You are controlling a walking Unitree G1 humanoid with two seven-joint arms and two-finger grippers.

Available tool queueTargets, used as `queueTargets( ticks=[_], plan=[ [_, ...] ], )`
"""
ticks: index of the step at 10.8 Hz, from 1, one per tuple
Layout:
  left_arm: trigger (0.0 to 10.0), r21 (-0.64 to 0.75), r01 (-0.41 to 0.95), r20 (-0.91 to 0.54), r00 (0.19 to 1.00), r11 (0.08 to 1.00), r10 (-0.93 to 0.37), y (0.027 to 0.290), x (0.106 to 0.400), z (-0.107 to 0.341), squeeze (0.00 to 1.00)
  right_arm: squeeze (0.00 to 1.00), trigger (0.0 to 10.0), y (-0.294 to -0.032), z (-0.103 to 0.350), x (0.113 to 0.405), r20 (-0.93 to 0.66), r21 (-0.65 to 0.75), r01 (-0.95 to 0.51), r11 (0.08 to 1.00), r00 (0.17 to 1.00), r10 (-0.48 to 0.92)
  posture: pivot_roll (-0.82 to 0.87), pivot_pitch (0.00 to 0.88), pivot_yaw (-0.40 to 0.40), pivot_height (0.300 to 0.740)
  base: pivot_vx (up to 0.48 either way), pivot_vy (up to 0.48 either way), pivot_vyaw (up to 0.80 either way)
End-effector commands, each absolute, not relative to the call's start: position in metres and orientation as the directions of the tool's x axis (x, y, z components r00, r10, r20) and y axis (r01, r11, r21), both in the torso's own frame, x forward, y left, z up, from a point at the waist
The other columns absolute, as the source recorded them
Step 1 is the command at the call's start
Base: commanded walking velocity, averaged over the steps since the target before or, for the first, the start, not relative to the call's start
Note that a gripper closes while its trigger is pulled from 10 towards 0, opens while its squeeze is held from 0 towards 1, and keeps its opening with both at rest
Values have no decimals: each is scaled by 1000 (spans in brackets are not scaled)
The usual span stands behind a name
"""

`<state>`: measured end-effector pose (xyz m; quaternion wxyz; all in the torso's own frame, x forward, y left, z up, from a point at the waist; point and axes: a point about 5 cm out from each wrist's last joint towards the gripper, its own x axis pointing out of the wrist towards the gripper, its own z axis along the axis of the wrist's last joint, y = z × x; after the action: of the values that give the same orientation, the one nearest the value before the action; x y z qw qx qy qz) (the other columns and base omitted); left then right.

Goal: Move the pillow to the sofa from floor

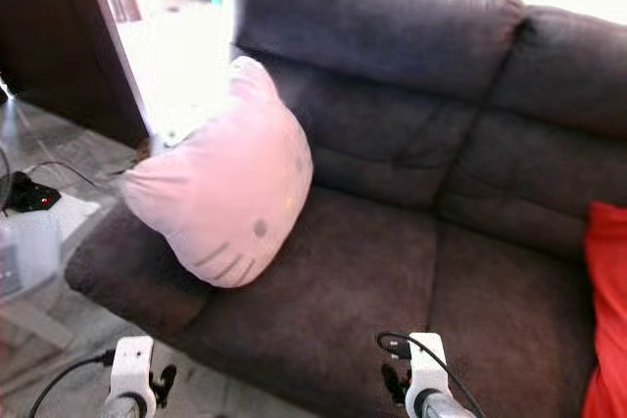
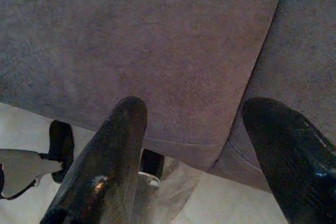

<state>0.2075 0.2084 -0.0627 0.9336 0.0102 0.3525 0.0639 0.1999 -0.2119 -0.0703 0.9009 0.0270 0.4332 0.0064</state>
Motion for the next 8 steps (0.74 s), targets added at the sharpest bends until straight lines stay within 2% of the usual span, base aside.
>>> queueTargets(
  ticks=[1, 3, 5, 8],
  plan=[
    [10000, 75, -100, -687, 716, 992, 124, 208, 199, -68, 0, 0, 10000, -214, -71, 198, -787, 43, 9, 999, 616, 28, 196, 99, -77, 740, 0, -304, 0],
    [10000, 73, -105, -687, 715, 992, 126, 208, 199, -69, 0, 0, 10000, -214, -71, 197, -789, 44, 11, 999, 614, 28, 199, 90, -78, 740, 0, -368, 0],
    [10000, 68, -108, -686, 717, 992, 125, 207, 199, -68, 0, 0, 10000, -214, -72, 197, -791, 63, 18, 998, 611, 39, 198, 94, -82, 740, 0, -369, -562],
    [10000, 61, -111, -684, 719, 992, 122, 206, 200, -68, 0, 0, 10000, -215, -71, 198, -788, 48, 5, 999, 615, 35, 198, 106, -85, 740, 0, -360, 0]
  ],
)
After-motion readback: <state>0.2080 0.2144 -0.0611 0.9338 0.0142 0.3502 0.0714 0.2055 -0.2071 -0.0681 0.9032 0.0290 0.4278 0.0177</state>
